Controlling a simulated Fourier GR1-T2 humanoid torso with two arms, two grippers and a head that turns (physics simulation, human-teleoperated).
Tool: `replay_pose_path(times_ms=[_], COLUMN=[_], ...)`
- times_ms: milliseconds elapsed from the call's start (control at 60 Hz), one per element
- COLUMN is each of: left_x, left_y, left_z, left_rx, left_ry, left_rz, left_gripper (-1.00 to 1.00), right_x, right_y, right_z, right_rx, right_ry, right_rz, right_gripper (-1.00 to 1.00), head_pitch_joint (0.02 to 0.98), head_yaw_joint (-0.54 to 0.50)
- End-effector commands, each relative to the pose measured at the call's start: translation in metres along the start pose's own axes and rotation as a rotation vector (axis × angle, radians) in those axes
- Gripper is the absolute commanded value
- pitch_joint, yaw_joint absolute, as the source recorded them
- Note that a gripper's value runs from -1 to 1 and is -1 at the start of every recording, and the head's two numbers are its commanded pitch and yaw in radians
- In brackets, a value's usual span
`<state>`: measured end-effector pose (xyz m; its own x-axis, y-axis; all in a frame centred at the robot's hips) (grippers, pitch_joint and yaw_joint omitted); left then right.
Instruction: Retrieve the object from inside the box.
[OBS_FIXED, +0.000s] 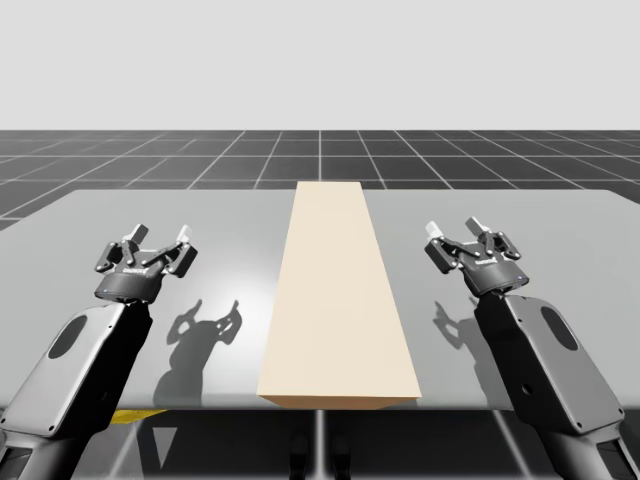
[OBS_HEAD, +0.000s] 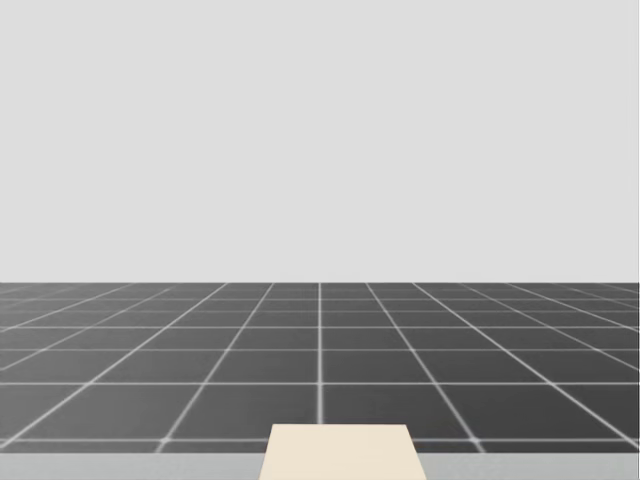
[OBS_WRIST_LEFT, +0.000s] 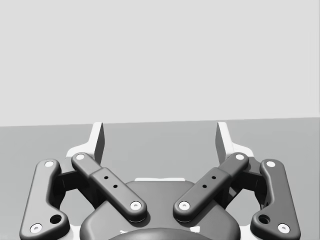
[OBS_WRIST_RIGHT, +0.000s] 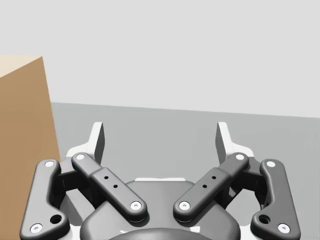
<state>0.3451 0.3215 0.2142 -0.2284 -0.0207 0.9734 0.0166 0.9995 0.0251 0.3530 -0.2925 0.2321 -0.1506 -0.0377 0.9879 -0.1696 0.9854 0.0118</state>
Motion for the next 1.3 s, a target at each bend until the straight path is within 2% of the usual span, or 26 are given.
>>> replay_pose_path(times_ms=[17,100,133,150,167,200,233,267,317,333,367,383,417,450,483,600,617,700,850,883,967,1050,1133,1183,1300], left_x=[-0.001,-0.002,-0.004,-0.005,-0.008,-0.010,-0.015,-0.018,-0.022,-0.024,-0.025,-0.027,-0.030,-0.031,-0.032,-0.032,-0.032,-0.032,-0.028,-0.027,-0.023,-0.019,-0.017,-0.019,-0.024], left_y=[0.000,0.002,0.003,0.003,0.003,0.004,0.002,-0.001,-0.008,-0.014,-0.018,-0.024,-0.031,-0.040,-0.049,-0.079,-0.081,-0.103,-0.125,-0.130,-0.144,-0.155,-0.164,-0.168,-0.177], left_z=[0.000,-0.001,-0.002,-0.002,-0.003,-0.003,-0.004,-0.003,-0.002,0.000,0.001,0.004,0.006,0.010,0.014,0.027,0.028,0.039,0.051,0.053,0.060,0.065,0.068,0.068,0.072], left_rx=[-0.001,-0.001,-0.028,-0.036,-0.050,-0.059,-0.095,-0.118,-0.182,-0.217,-0.246,-0.295,-0.329,-0.385,-0.427,-0.552,-0.564,-0.664,-0.764,-0.788,-0.843,-0.889,-0.924,-0.944,-0.981], left_ry=[0.005,0.035,0.079,0.091,0.115,0.134,0.172,0.185,0.217,0.228,0.234,0.249,0.254,0.261,0.257,0.226,0.227,0.213,0.212,0.213,0.222,0.224,0.231,0.246,0.278], left_rz=[-0.002,-0.006,-0.008,-0.015,-0.038,-0.043,-0.053,-0.072,-0.092,-0.121,-0.127,-0.137,-0.162,-0.171,-0.186,-0.218,-0.216,-0.227,-0.204,-0.195,-0.195,-0.208,-0.201,-0.218,-0.224], left_gripper=[-1.00,-1.00,-1.00,-1.00,-1.00,-1.00,-1.00,-1.00,-1.00,-1.00,-1.00,-1.00,-1.00,-1.00,-1.00,-1.00,-1.00,-1.00,-1.00,-1.00,-1.00,-1.00,-1.00,-1.00,-1.00], right_x=[0.000,-0.001,-0.003,-0.003,-0.004,-0.004,-0.007,-0.008,-0.011,-0.013,-0.014,-0.016,-0.018,-0.021,-0.023,-0.025,-0.025,-0.024,-0.022,-0.021,-0.020,-0.021,-0.021,-0.020,-0.020], right_y=[0.003,0.003,0.002,0.001,0.000,0.000,0.001,0.003,0.007,0.010,0.013,0.016,0.019,0.023,0.025,0.031,0.031,0.035,0.034,0.033,0.030,0.025,0.016,0.011,0.005], right_z=[0.002,0.000,0.000,0.000,-0.001,0.000,0.000,0.001,0.002,0.003,0.004,0.004,0.005,0.006,0.007,0.012,0.013,0.018,0.030,0.032,0.037,0.041,0.043,0.045,0.049], right_rx=[-0.030,-0.024,-0.006,0.000,0.018,0.035,0.079,0.125,0.182,0.208,0.226,0.254,0.280,0.320,0.348,0.458,0.467,0.547,0.684,0.714,0.761,0.787,0.790,0.786,0.785], right_ry=[0.001,-0.002,0.015,0.018,0.026,0.034,0.055,0.077,0.091,0.094,0.097,0.099,0.102,0.108,0.110,0.106,0.109,0.095,0.086,0.084,0.088,0.097,0.106,0.105,0.097], right_rz=[-0.002,-0.006,0.003,0.006,0.009,0.007,0.027,0.027,0.044,0.043,0.044,0.064,0.071,0.065,0.084,0.068,0.062,0.070,0.087,0.076,0.074,0.084,0.092,0.100,0.110], right_gripper=[-1.00,-1.00,-1.00,-1.00,-1.00,-1.00,-1.00,-1.00,-1.00,-1.00,-1.00,-1.00,-1.00,-1.00,-1.00,-1.00,-1.00,-1.00,-1.00,-1.00,-1.00,-1.00,-1.00,-1.00,-1.00], head_pitch_joint=[0.050,0.051,0.051,0.051,0.051,0.051,0.052,0.053,0.053,0.053,0.053,0.053,0.053,0.052,0.053,0.054,0.054,0.051,0.048,0.047,0.046,0.046,0.047,0.050,0.053], head_yaw_joint=[0.00,0.00,0.00,0.00,0.00,0.00,0.00,0.00,0.00,0.00,0.00,0.00,0.00,0.00,0.00,-0.01,-0.01,-0.01,-0.02,-0.02,-0.02,-0.02,-0.02,-0.02,-0.03])
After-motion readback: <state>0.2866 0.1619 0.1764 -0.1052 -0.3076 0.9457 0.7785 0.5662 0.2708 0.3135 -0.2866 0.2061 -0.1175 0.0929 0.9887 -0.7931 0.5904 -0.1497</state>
